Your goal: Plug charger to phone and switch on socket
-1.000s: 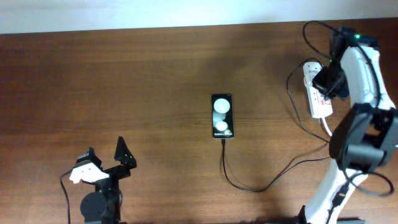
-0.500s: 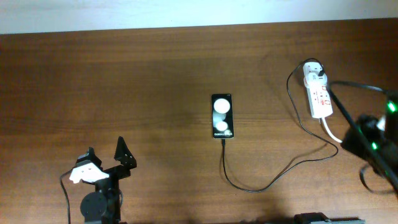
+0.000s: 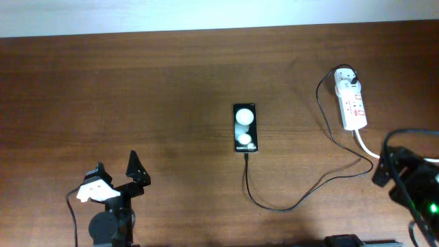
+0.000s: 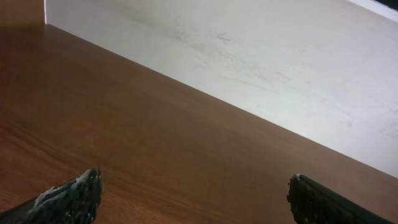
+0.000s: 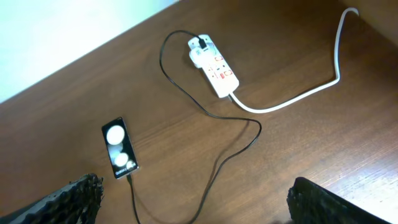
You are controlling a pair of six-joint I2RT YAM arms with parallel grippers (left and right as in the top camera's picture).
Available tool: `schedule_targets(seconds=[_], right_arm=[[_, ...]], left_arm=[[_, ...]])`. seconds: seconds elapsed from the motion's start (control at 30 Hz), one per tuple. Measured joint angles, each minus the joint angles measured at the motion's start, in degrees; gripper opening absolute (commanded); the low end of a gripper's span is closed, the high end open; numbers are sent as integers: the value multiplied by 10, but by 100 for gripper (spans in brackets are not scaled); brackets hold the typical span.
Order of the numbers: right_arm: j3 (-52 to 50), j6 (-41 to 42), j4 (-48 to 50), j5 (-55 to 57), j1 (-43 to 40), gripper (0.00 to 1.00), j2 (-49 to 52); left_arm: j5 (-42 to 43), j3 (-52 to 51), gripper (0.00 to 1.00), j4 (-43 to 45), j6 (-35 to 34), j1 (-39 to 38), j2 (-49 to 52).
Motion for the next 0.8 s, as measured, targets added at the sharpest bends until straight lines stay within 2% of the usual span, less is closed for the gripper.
schedule_targets(seconds=[0.13,0.17,0.23,0.33,0.73,0.8], right_arm=[[-24,0,0,-2,0,98,-101],[-60,-1,6,-2,0,99,-131],[-203,0,0,-4,0,99,-234],[-290,0,0,-4,0,99,-337],[-298,0,9,-6,-30,99,-400],[-304,0,115,-9,-30,99,-402]], left_arm=[[0,0,99,0,0,0,0],[0,0,99,1,0,0,0],[0,0,99,1,0,0,0],[0,-1,99,2,0,0,1],[0,-1,99,2,0,0,1],[0,-1,99,2,0,0,1]])
